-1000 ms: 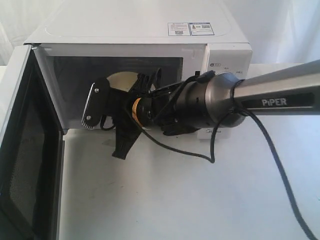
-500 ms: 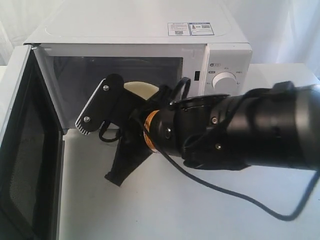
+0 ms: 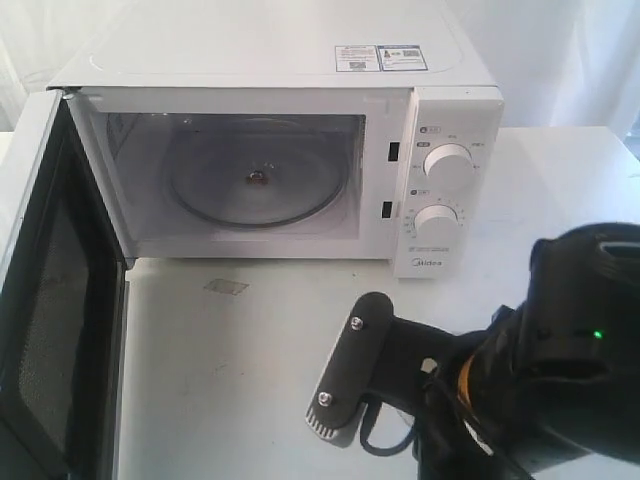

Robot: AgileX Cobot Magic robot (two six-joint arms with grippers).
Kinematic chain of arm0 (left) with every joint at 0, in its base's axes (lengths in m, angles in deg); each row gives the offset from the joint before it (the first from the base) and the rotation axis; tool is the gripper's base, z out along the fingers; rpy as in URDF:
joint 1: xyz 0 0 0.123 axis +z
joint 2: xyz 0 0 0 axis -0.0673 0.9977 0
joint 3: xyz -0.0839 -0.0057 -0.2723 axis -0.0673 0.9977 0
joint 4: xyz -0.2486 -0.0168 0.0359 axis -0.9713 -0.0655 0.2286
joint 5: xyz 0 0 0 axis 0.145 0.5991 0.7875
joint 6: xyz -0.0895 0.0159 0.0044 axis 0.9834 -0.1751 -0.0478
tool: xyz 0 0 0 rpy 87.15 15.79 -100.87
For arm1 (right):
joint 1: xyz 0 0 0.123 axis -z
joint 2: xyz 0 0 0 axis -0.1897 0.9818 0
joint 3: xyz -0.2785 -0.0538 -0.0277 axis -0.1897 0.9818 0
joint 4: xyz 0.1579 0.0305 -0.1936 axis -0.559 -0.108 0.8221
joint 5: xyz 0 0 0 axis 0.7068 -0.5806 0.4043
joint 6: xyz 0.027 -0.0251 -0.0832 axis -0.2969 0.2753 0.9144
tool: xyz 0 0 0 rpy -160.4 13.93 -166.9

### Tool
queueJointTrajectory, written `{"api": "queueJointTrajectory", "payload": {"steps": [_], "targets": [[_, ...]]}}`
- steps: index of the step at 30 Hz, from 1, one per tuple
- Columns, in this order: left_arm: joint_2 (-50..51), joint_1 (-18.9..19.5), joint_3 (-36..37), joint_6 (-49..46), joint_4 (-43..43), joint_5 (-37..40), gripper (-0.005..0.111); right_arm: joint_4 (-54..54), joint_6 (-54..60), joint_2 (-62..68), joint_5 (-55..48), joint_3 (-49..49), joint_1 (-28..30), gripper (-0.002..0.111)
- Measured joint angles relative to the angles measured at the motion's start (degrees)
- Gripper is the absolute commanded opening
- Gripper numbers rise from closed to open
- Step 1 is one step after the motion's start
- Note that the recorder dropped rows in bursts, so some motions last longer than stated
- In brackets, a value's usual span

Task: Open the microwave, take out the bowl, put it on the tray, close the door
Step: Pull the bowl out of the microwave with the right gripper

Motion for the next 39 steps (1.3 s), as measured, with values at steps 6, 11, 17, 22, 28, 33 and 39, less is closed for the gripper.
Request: {"api": "queueJointTrajectory", "payload": {"steps": [6, 11, 17, 22, 28, 33, 39], "targets": [[0.0, 0.0, 0.0, 0.0, 0.0, 0.0, 0.0, -0.09, -3.94, -0.72, 6.67, 6.21, 0.0, 0.0], [0.0, 0.0, 0.0, 0.0, 0.0, 0.0, 0.0, -0.09, -5.27, -0.72, 10.7, 8.36, 0.0, 0.0], [0.0, 0.0, 0.0, 0.0, 0.0, 0.0, 0.0, 3.11, -10.31, -0.72, 14.7, 11.38, 0.0, 0.0], [0.0, 0.0, 0.0, 0.0, 0.0, 0.0, 0.0, 7.54, -15.9, -0.72, 16.85, 13.35, 0.0, 0.0], [0.0, 0.0, 0.0, 0.0, 0.0, 0.0, 0.0, 10.98, -19.56, -0.72, 17.31, 13.46, 0.0, 0.0], [0.0, 0.0, 0.0, 0.0, 0.0, 0.0, 0.0, 12.22, -20.37, -0.72, 18.87, 15.22, 0.0, 0.0], [0.0, 0.0, 0.0, 0.0, 0.0, 0.0, 0.0, 12.74, -21.4, -0.72, 22.15, 16.12, 0.0, 0.0]]}}
